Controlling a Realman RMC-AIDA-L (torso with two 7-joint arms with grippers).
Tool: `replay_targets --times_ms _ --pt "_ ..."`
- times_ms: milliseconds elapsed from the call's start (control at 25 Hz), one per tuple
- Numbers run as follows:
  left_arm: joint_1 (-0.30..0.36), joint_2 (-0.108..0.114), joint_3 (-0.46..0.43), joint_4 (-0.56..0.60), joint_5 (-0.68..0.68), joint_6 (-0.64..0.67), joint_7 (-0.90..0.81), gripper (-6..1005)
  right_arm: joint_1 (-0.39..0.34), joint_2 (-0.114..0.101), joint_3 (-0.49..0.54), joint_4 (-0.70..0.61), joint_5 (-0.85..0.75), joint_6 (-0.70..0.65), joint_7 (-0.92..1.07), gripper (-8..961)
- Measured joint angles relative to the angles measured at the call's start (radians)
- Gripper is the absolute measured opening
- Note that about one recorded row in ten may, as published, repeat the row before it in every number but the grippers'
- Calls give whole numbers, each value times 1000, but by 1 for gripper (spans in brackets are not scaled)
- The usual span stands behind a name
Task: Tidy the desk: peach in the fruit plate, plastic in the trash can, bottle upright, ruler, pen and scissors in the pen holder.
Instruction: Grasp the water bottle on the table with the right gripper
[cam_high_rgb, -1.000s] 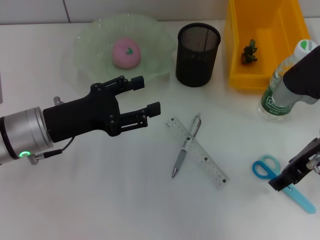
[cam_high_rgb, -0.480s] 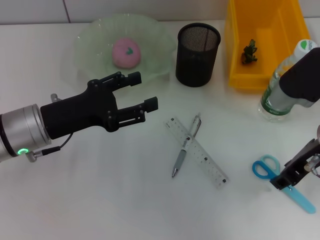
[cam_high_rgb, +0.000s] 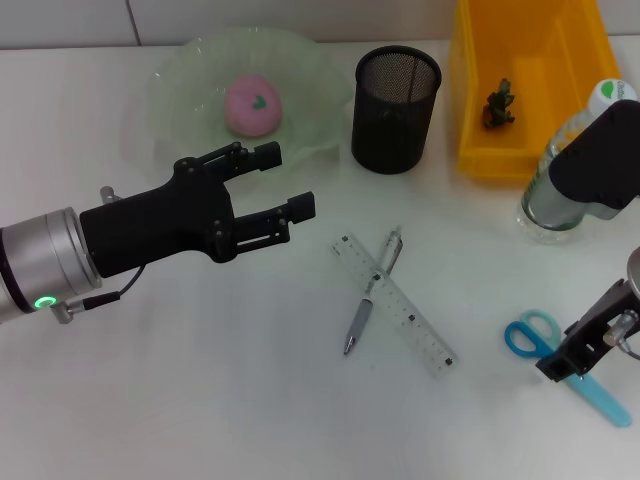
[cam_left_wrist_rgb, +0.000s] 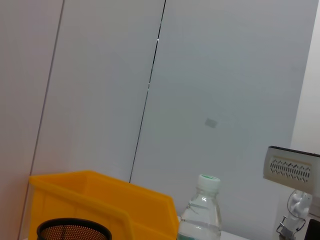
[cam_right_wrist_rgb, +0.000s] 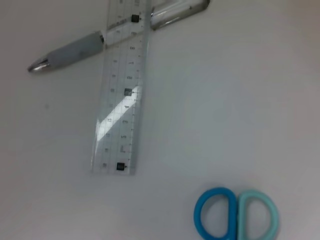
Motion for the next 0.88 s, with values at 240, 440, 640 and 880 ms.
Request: replay_targets --times_ms 240,440,640,880 --pt "2 0 -2 0 0 0 0 741 -19 -1 68 -60 24 -2 -30 539" --pt "4 0 -2 0 0 0 0 741 -59 -2 231 -111 154 -6 -114 542" --pt "9 0 -14 0 0 5 0 740 -114 -5 491 -81 429 -24 -316 544" --pt "7 0 -15 0 0 2 0 739 -215 -4 747 12 791 -45 -613 670"
